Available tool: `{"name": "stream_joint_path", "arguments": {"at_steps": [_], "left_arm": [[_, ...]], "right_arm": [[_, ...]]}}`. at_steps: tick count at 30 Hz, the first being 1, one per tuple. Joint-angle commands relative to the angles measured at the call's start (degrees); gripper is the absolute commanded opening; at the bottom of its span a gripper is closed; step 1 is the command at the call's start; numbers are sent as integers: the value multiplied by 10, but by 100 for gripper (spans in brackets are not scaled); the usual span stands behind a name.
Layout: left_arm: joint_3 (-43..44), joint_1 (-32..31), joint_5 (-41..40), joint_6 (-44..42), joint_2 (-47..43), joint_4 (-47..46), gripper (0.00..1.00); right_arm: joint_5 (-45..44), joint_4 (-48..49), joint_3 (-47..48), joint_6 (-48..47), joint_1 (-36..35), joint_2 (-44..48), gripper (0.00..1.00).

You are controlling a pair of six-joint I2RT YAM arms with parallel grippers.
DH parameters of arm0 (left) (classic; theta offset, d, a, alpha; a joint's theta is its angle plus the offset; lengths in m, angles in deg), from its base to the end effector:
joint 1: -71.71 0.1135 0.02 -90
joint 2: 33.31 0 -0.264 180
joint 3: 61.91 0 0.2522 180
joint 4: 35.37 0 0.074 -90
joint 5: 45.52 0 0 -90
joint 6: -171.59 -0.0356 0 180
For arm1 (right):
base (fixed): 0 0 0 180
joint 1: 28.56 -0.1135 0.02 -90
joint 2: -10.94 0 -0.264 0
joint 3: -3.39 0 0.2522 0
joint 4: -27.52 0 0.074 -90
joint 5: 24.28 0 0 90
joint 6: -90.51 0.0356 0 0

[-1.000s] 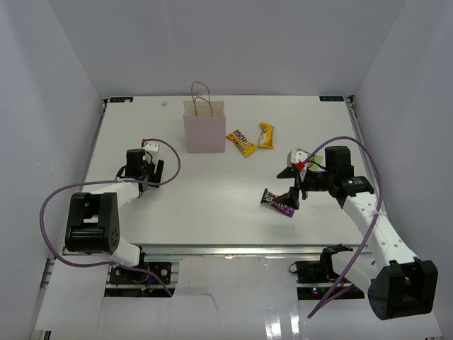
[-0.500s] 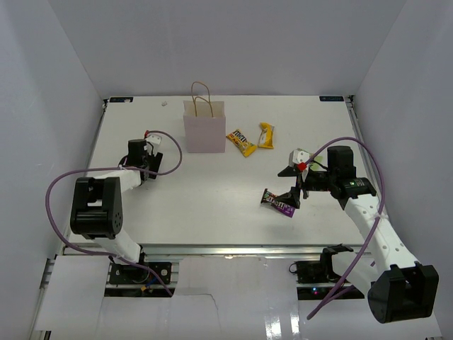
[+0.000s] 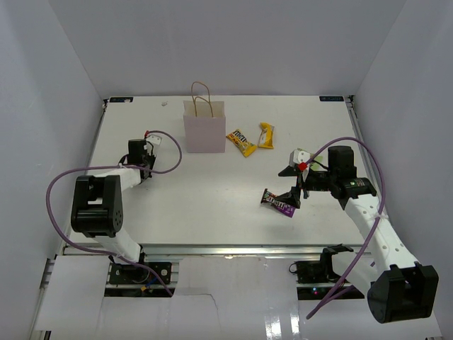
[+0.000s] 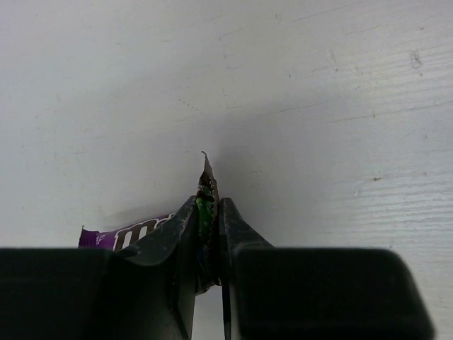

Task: Place the snacks into the paper bag

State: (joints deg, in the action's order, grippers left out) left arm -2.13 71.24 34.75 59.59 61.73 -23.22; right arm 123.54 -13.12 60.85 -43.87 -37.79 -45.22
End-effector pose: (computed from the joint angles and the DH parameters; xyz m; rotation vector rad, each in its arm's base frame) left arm 0.3230 0.0034 0.1506 0.3920 2.3848 0.3778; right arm 0.1896 0.0613 0.2796 -1.3157 1.4895 0.7375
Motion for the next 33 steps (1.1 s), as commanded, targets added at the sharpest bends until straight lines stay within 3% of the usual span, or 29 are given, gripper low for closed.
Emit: {"name": "stream_joint_path", "arguments": {"at_steps": [1,4,9,15,21,27,33], "left_arm": [[13,4,58,42,-35,32,14],[49,4,109,116,-71,48,10],[106,4,281,247,-139,57,10],[162,4,388,434,-192,-7,15],[218,4,407,660,-174,-115,7],[310,-9,424,843,-68,-176,7],[377,-45,418,868,5,-181,8]], "right_arm": [[9,13,3,-10,4,10,89],[8,14,2,-10,5,9,89],[7,14,2,-10,9,7,89],[4,14,2,-11,12,4,89],[3,14,2,-11,13,0,89],[1,15,2,-11,15,-1,89],[3,15,1,-11,18,0,89]]}}
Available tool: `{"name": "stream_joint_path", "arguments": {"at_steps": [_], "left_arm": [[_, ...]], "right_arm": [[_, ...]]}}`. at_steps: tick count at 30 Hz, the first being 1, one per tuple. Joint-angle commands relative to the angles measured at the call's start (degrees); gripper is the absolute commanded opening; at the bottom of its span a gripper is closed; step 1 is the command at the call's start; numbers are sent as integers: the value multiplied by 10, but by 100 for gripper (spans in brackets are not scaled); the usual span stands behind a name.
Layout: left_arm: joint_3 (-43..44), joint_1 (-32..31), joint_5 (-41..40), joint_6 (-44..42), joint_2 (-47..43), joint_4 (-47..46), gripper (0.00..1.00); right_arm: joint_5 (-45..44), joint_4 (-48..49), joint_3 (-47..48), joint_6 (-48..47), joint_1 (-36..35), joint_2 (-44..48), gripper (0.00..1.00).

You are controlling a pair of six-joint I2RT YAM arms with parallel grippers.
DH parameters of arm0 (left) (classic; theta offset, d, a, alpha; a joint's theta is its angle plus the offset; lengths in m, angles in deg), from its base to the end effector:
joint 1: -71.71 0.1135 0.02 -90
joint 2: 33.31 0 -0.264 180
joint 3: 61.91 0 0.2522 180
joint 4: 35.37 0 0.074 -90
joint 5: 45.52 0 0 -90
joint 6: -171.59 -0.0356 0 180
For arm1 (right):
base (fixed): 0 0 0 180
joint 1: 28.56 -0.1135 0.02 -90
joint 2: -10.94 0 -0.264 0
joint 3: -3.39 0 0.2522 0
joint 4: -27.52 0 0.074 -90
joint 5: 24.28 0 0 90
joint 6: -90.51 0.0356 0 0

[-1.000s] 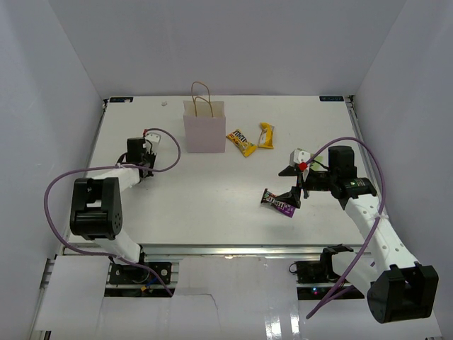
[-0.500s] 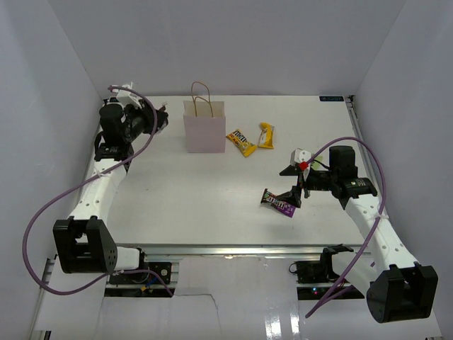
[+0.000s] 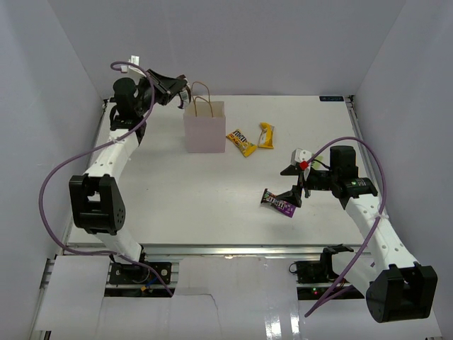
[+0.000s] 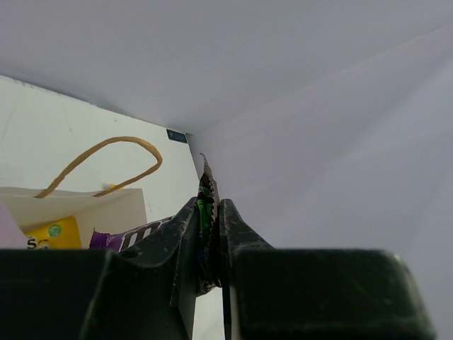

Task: Place the snacks into the paper bag

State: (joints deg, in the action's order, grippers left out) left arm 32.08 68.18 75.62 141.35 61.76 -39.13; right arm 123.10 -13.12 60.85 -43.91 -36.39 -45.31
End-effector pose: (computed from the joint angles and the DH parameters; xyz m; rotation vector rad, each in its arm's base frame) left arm 0.3979 -0.0430 0.3766 -0.3443 1.6427 -1.2679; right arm 0.1915 0.0566 0.2791 -1.2944 1.5092 0.7148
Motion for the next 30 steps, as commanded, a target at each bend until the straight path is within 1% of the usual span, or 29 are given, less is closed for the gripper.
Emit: {"name": "stream_joint_path", "arguments": {"at_steps": [1,7,13,18,22,25,26,28,29,30], "left_arm": [[39,-15,8,54,11,-22,8],[73,-16,16,64,58,-23,8],[93,-15,10,43,86,-20,9],[96,-15,13,31,103,-18,10],[96,-15,38,21,116,-19,13],[94,-15,50,11,125,-18,19],[95,-15,52,9,127,-18,24],[96,-16,55,3,132,-18,32],[99,-15,56,0,134,-18,38],[100,-16,57,-2,136,-17,42]], "right_arm": [[7,15,1,-10,5,2,89],[10,15,1,-10,5,3,89],[10,15,0,-10,5,4,89],[10,15,0,-10,5,3,89],[10,15,1,-11,5,4,89],[10,15,0,-11,5,3,89],[11,15,-1,-10,5,3,89],[10,14,0,-11,5,1,89],[11,14,0,-11,5,1,89],[11,14,-1,-11,5,0,89]]}}
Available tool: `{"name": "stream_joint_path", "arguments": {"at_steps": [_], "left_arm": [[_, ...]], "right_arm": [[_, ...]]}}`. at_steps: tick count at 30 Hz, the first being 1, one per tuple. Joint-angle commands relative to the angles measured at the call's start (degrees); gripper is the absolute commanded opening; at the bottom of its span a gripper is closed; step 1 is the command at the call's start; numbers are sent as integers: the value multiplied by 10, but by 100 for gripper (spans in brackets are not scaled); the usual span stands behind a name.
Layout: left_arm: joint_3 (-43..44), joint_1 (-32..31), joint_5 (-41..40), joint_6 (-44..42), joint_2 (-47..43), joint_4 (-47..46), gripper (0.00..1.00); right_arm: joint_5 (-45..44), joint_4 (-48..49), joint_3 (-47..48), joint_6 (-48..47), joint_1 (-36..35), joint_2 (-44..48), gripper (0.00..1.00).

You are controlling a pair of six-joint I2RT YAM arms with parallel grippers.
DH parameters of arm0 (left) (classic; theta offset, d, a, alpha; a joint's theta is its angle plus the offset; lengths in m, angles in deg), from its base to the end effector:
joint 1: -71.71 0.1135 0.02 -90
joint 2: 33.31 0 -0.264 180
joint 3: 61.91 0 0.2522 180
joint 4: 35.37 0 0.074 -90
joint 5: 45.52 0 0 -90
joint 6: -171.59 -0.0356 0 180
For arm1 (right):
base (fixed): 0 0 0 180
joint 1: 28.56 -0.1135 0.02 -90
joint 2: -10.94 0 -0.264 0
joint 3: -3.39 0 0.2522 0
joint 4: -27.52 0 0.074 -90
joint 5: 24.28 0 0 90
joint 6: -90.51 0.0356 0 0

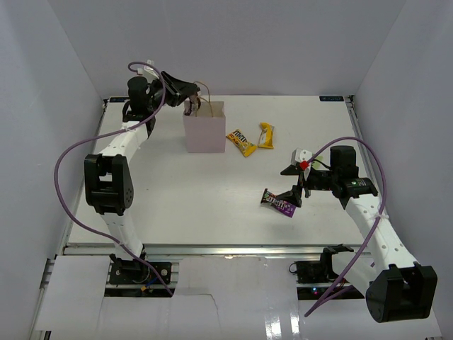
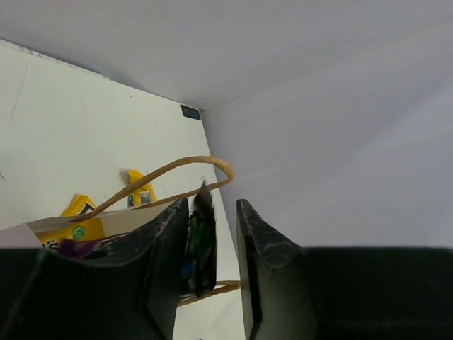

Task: Place the snacks into the paper bag

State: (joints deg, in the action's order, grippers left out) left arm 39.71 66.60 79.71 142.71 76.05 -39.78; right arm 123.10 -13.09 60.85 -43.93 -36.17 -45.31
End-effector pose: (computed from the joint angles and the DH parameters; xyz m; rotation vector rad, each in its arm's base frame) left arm 0.4567 -0.0615 0.3226 -0.3551 1.7724 -1.3531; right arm 0.1918 0.0559 0.2792 -1.2915 1.5106 0.7117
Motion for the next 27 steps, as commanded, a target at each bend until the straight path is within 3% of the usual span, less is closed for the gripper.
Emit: {"name": "stream_joint_path", "arguments": {"at_steps": [1,6,10,13,15,18,19,20,22,27], "left_arm": [[26,-1,18,-24,-6,-11,45],[45,-2,23,-57,-13,-5,62],[68,-1,20,-123,-59,23,68],[52,-1,-5,-222,-112,77,71],[20,-1,-43,-306,-195,120,73],[-113,-1,-81,-386,-352,135,77],[-210,-2,-115,-392,-397,118,81],[-258,-2,-124,-395,-483,109,83],[-379,-4,-138,-402,-557,104,85],[-509,-7,-109,-436,-707,154,86]], "right_arm": [[10,13,-1,-11,2,0,89],[7,15,-4,-5,2,-4,90],[-12,27,-6,20,2,-12,92],[-72,15,9,45,-2,-34,93],[-141,-36,26,24,-28,-66,91],[-294,-24,21,39,-111,-86,90],[-389,-15,13,49,-156,-90,90],[-434,-1,9,65,-177,-96,90],[-504,14,12,93,-214,-117,91],[-549,14,20,106,-261,-181,93]]}}
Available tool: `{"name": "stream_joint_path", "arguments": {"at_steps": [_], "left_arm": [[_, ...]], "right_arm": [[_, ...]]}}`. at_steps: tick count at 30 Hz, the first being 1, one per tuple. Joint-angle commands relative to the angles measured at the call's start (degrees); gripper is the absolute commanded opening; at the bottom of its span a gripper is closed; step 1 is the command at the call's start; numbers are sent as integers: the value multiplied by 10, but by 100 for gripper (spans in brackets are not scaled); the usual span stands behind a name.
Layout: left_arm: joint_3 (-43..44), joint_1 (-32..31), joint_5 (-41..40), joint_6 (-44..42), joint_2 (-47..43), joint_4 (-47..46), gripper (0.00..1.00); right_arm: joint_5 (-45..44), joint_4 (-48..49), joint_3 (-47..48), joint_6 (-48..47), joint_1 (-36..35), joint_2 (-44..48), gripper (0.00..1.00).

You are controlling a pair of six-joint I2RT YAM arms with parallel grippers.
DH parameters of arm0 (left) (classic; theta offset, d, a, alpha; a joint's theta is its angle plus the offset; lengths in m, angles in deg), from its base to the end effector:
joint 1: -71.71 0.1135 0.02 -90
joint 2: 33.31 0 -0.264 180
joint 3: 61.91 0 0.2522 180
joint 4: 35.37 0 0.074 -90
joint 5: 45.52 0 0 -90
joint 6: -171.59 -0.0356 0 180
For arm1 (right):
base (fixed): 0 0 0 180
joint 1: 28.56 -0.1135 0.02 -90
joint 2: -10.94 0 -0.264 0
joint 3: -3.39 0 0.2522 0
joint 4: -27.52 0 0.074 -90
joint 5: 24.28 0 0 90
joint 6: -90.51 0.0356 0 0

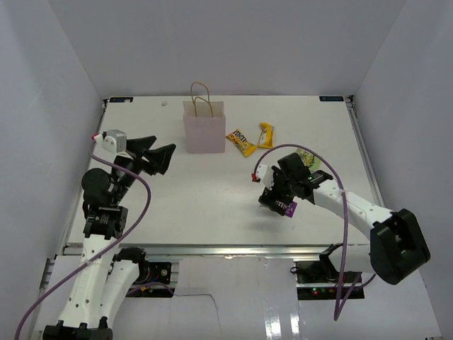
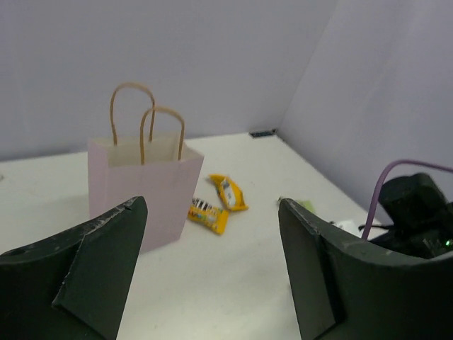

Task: Place the snacks into the paper bag

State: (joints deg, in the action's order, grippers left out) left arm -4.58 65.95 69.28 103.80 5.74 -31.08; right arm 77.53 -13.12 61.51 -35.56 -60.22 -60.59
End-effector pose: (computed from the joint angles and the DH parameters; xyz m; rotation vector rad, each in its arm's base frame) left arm 0.1553 -0.0307 0.3846 0.1804 1.3719 -0.6961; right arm 0.2052 0.1351 0.2173 -1.4618 2.0279 0.2270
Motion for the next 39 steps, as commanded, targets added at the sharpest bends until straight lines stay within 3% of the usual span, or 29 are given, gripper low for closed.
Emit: {"name": "stream_joint_path", "arguments": {"at_steps": [1,12,16,22,24,31,34,37,39], "left_arm": [[-78,0,4,-59,-15,85,86],[-139,-14,19,-93,-84,113,87],[-140,-37,3,-96,-100,118,87],[-140,-53,-7,-100,-113,122,87],[-140,-53,-7,-101,-114,123,87],[-139,-55,-7,-102,-119,124,87],[-139,-55,-6,-103,-121,124,88],[-139,-55,-5,-103,-124,123,88],[-140,-55,-3,-103,-127,122,88]], "right_arm": [[-100,16,15,22,-27,-38,93],[-87,38,52,12,-55,-129,91],[-66,42,42,-17,-55,-129,84],[-61,47,35,-27,-47,-140,68],[-55,47,37,-26,-44,-150,58],[-42,48,35,-28,-34,-172,45],[-36,48,35,-30,-31,-167,38],[-22,47,42,-38,-28,-148,24],[-1,41,60,-46,-23,-134,21]]}}
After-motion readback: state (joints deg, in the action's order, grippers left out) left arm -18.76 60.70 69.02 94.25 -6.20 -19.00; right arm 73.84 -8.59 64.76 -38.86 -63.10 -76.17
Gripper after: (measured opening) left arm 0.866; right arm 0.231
